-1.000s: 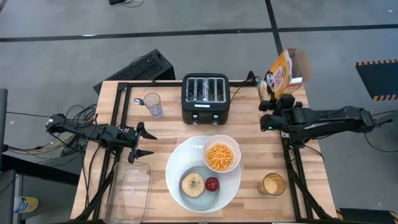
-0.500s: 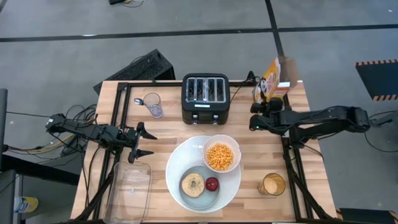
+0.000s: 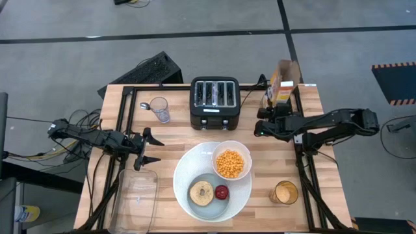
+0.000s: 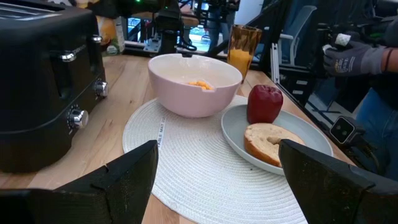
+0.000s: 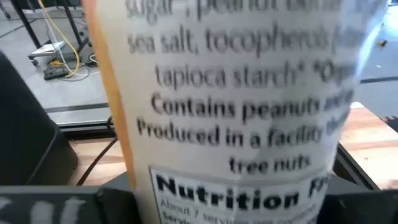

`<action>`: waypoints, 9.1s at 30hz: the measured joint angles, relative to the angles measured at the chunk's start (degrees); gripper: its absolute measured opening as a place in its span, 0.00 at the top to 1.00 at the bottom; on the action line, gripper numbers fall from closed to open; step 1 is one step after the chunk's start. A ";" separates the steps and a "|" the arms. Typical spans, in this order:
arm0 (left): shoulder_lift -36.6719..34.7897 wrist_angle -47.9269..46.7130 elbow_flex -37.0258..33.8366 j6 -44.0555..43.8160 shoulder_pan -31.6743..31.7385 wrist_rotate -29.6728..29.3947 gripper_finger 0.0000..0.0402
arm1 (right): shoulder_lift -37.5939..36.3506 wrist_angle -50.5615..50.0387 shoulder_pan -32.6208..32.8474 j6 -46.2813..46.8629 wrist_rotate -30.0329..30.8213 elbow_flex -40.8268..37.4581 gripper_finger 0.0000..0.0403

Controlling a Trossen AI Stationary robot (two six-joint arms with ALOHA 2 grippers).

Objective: Arrange a breakfast setting

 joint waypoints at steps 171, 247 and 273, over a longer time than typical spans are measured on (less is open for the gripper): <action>0.00 -0.02 -0.01 -0.01 0.00 -0.01 0.20 | -67.53 40.39 34.57 -60.71 -59.98 -30.21 0.01; 10.94 -55.59 37.37 -69.39 0.15 -41.12 0.55 | -67.51 40.32 34.58 -60.70 -59.96 -30.27 0.01; 19.82 -53.10 35.75 -66.85 12.02 -43.57 0.56 | -67.51 40.34 34.57 -60.69 -59.98 -30.27 0.01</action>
